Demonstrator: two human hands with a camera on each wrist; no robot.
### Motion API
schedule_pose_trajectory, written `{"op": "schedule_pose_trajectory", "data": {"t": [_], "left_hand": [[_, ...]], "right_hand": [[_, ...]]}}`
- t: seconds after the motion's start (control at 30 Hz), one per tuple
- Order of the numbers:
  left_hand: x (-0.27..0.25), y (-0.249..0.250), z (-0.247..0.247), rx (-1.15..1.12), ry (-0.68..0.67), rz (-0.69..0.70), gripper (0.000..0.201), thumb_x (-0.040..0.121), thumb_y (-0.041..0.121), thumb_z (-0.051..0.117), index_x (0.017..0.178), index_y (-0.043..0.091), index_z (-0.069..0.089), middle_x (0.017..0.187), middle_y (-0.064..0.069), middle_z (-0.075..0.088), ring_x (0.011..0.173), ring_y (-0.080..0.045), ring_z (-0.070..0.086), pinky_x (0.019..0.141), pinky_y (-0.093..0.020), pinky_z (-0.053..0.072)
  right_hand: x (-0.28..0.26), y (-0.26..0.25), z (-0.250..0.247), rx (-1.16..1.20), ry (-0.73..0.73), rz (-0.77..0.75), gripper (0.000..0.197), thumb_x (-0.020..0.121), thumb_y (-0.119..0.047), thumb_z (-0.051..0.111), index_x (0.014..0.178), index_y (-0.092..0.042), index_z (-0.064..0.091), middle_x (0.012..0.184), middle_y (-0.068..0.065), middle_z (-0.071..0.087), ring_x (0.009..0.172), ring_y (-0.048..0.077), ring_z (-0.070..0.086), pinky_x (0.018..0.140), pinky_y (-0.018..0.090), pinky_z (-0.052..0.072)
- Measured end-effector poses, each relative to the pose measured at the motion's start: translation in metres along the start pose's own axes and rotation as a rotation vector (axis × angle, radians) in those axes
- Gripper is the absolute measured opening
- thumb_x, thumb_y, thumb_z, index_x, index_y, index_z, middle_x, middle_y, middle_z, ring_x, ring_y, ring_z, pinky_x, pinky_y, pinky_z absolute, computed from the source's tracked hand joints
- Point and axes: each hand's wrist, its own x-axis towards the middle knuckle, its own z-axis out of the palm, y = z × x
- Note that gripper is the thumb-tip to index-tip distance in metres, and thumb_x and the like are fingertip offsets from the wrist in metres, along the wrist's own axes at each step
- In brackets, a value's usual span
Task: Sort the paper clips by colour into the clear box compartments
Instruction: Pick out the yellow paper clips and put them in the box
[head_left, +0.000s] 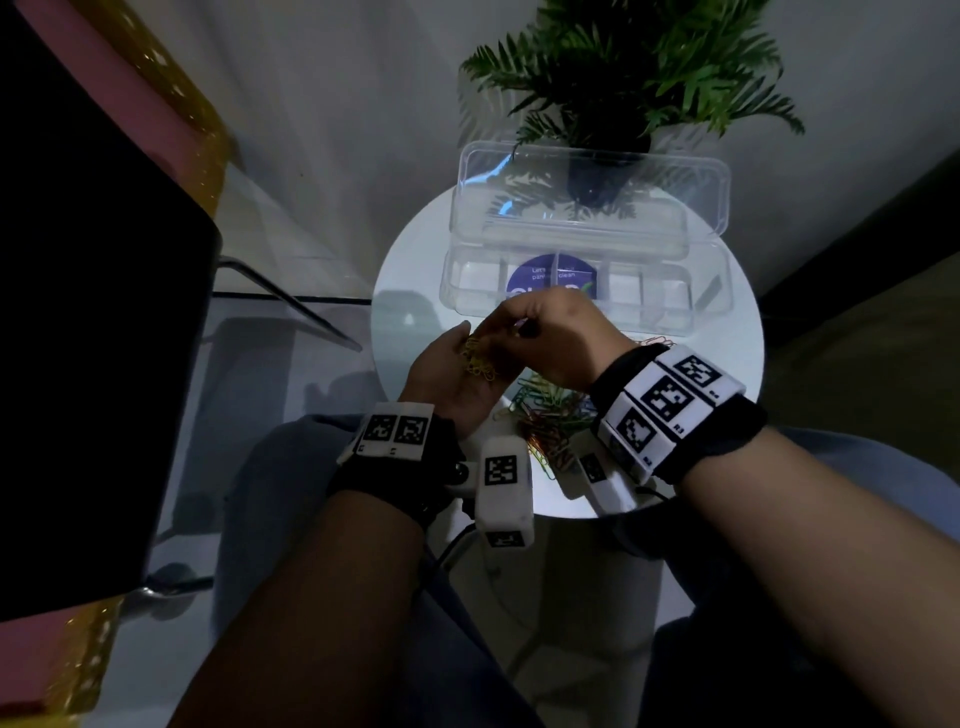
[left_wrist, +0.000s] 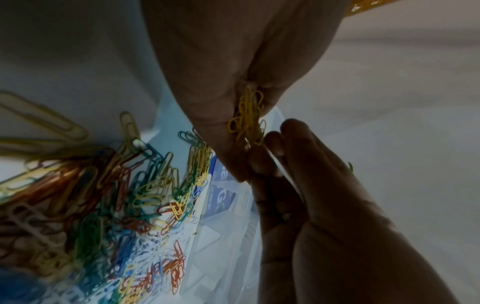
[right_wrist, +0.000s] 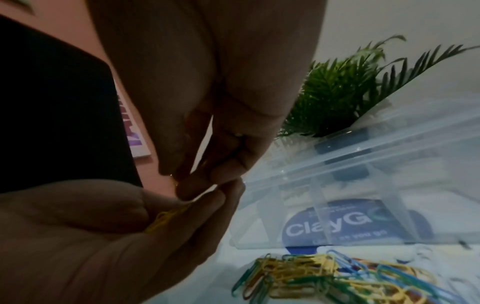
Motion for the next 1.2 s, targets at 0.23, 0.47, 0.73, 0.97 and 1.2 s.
{"op": "schedule_pose_trajectory", "data": {"t": [0.23, 0.47, 0.73, 0.97, 1.2], "left_hand": [[0.001, 0.018, 0.016, -0.063, 0.108, 0.044, 0.049, 0.103, 0.026, 0.023, 0.093, -0.006, 0.059, 0.074, -0.022, 0.065, 0.057, -0.027, 0.067, 0.057, -0.034, 0.057], [0.024, 0.063, 0.055, 0.144, 0.061, 0.24, 0.055, 0.103, 0.03, 0.017, 0.088, 0.001, 0.061, 0.082, -0.014, 0.058, 0.077, -0.022, 0.057, 0.074, -0.025, 0.045], [0.048, 0.061, 0.059, 0.927, 0.311, 0.498, 0.044, 0.098, 0.044, 0.035, 0.107, 0.014, 0.065, 0.105, -0.003, 0.064, 0.091, -0.013, 0.057, 0.083, -0.027, 0.041], [0.031, 0.048, 0.06, 1.229, 0.172, 0.772, 0.034, 0.09, 0.034, 0.041, 0.103, 0.013, 0.064, 0.098, -0.005, 0.067, 0.091, -0.02, 0.062, 0.094, -0.037, 0.049], [0.005, 0.011, -0.001, 1.652, 0.114, 0.527, 0.011, 0.087, 0.011, 0.061, 0.095, 0.008, 0.067, 0.086, -0.007, 0.066, 0.068, -0.01, 0.057, 0.069, -0.016, 0.045]], "right_hand": [[0.001, 0.025, -0.013, -0.179, 0.287, 0.084, 0.024, 0.088, -0.015, 0.057, 0.11, -0.014, 0.066, 0.115, 0.008, 0.056, 0.087, 0.018, 0.055, 0.081, 0.021, 0.038], [0.0, 0.045, -0.013, -0.354, 0.205, 0.133, 0.029, 0.091, -0.014, 0.054, 0.119, -0.009, 0.062, 0.121, 0.014, 0.059, 0.111, 0.03, 0.055, 0.093, 0.033, 0.041], [0.005, 0.046, -0.016, -0.299, 0.233, 0.168, 0.024, 0.091, -0.019, 0.055, 0.109, -0.009, 0.068, 0.11, 0.014, 0.064, 0.103, 0.031, 0.058, 0.089, 0.034, 0.045], [-0.002, 0.043, -0.022, -0.221, 0.309, 0.143, 0.022, 0.089, -0.017, 0.058, 0.108, -0.013, 0.068, 0.112, 0.008, 0.064, 0.093, 0.024, 0.06, 0.083, 0.024, 0.041], [-0.031, 0.037, -0.016, -0.299, 0.0, 0.155, 0.012, 0.087, -0.016, 0.06, 0.091, -0.013, 0.07, 0.088, 0.004, 0.064, 0.085, 0.023, 0.062, 0.071, 0.023, 0.041]]}}
